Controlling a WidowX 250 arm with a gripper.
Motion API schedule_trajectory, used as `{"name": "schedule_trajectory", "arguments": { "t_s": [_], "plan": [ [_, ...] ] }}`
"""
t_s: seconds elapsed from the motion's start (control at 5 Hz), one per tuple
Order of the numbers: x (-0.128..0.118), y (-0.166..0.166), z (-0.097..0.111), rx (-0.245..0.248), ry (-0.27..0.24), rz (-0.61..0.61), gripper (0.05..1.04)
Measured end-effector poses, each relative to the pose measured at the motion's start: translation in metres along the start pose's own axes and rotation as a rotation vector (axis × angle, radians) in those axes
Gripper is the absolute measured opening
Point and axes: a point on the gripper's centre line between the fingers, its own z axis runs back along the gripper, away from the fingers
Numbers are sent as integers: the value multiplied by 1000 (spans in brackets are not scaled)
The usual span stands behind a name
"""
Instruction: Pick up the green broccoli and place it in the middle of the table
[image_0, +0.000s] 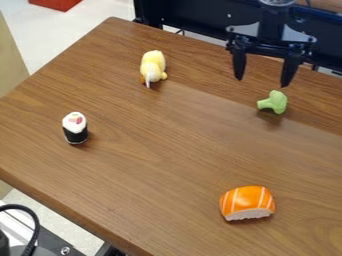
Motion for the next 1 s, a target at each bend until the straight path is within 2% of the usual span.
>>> {"name": "schedule_trajectory", "arguments": {
  "t_s": [0.4,0.6,0.8,1.0],
  "plan": [
    [0,-16,-12,-9,-8,74,1000],
    [2,-21,-16,-2,-11,85,1000],
    [6,-25,-30,22,-11,108,1000],
    [11,-28,-32,30,-30,117,1000]
  ]
}}
